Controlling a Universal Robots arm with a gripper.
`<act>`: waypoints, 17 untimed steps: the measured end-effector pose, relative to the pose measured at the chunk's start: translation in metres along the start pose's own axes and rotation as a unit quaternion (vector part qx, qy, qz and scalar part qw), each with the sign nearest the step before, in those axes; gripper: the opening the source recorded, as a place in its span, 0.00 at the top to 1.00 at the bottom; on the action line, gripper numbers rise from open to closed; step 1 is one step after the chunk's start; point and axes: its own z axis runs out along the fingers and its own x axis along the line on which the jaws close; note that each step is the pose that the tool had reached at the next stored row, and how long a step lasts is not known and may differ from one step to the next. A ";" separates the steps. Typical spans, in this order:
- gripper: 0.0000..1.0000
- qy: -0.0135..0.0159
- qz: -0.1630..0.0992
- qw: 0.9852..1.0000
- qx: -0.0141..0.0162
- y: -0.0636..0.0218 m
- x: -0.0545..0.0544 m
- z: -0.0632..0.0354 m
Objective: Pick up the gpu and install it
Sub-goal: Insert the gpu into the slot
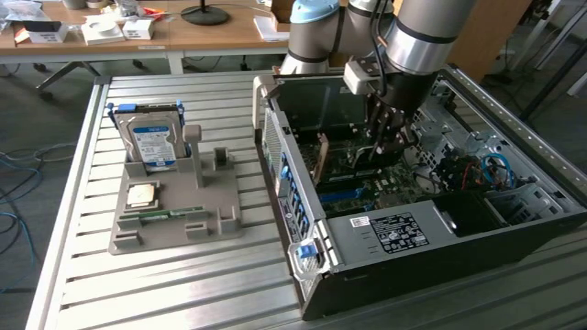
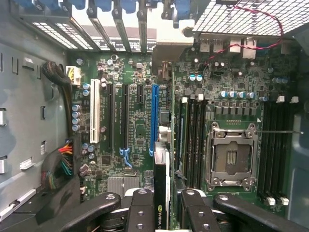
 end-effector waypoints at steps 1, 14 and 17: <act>0.74 0.000 0.000 1.000 0.000 0.0000 0.000 0.0007; 0.74 0.000 0.000 1.000 0.000 0.0004 0.000 0.0037; 0.74 0.000 0.000 1.000 0.000 0.0019 0.000 0.0038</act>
